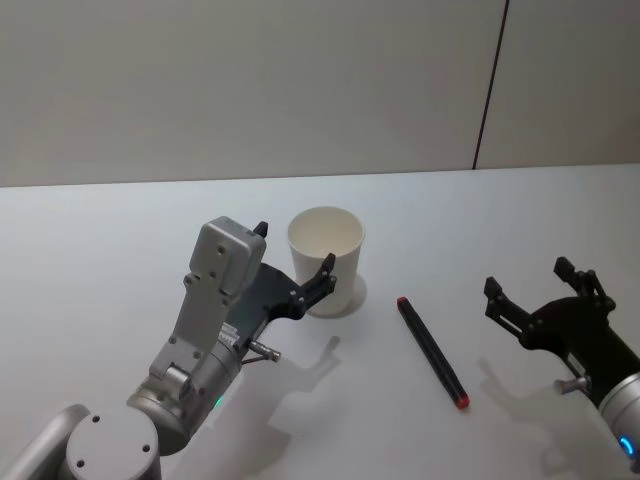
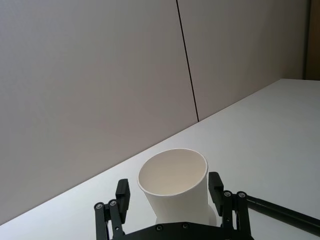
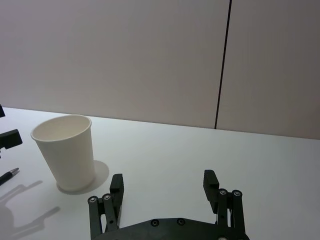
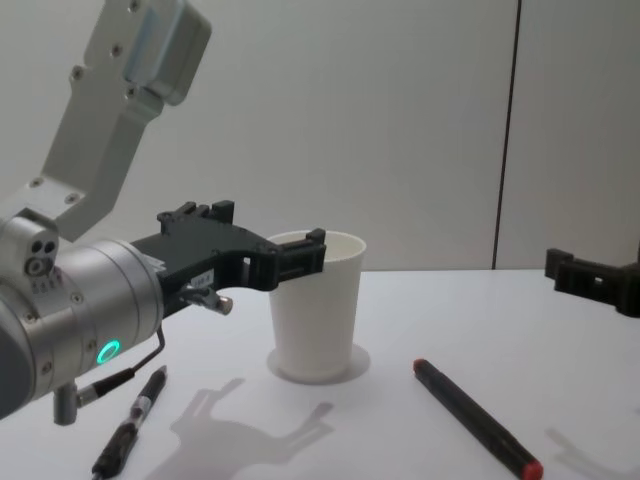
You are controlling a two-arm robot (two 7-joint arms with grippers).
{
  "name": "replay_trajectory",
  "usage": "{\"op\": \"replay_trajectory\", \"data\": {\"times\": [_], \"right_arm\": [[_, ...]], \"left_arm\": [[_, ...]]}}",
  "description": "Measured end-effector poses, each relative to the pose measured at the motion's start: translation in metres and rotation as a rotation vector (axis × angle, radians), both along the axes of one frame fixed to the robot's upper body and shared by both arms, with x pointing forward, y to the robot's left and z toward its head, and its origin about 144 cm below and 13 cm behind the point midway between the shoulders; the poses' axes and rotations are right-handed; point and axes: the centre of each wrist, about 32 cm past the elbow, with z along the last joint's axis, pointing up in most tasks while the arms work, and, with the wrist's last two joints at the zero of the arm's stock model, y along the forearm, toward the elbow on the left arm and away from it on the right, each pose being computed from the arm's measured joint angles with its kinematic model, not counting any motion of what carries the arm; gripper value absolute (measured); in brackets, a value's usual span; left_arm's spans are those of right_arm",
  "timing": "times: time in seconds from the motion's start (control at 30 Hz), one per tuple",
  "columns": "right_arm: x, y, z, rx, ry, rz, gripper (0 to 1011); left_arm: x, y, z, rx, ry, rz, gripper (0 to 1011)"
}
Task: Place the pen into the pen holder.
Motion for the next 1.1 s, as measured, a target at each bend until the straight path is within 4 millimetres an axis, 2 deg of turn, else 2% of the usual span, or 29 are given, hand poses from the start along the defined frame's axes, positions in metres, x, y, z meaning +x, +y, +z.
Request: {"op": "replay_trajectory", "data": {"times": [0.53, 1.1], "right_arm": [[-0.006, 0.027, 0.012, 0.012, 0.082, -0.038, 1001], [0.006, 0.067, 0.022, 0.01, 0.264, -0.088, 1001]], "left_arm": [[0.0, 0.0, 0.0, 0.0, 0.0, 0.0, 1004], [0.0, 0.0, 0.0, 0.0, 0.0, 0.0, 1004]]}}
